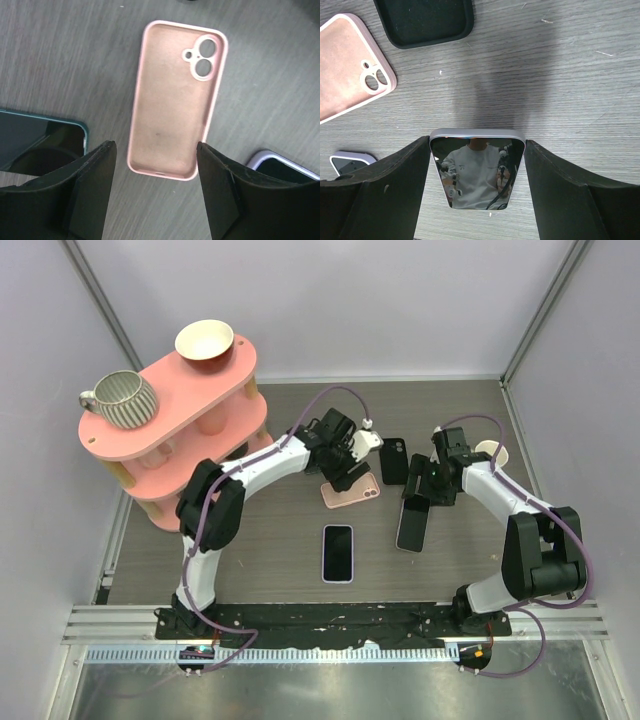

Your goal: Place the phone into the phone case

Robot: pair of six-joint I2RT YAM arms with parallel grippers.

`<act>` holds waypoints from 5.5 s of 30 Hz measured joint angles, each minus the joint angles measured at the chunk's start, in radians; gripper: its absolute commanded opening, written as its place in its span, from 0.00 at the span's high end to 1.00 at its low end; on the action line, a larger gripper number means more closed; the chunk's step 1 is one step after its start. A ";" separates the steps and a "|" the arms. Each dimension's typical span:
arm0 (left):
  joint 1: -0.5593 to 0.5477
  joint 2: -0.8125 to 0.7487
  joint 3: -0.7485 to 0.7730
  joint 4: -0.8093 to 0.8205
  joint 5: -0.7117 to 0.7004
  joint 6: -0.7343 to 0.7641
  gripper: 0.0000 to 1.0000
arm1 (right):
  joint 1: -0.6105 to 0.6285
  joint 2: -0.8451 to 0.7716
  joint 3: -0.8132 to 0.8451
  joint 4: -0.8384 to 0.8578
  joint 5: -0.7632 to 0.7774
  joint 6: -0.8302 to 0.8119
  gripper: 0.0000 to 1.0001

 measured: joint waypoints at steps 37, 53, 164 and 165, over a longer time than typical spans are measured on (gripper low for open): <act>0.038 0.163 0.135 0.016 0.025 -0.434 1.00 | -0.040 0.000 -0.004 0.001 0.020 0.014 0.62; -0.184 0.043 -0.119 0.073 -0.232 -0.904 1.00 | -0.047 -0.056 -0.011 0.005 -0.189 0.031 0.71; -0.169 -0.124 -0.328 0.307 -0.172 -1.061 0.67 | 0.144 -0.024 -0.081 0.145 -0.132 0.166 0.18; -0.169 -0.117 -0.328 0.311 -0.171 -1.061 0.67 | 0.136 -0.024 -0.094 0.154 -0.142 0.166 0.19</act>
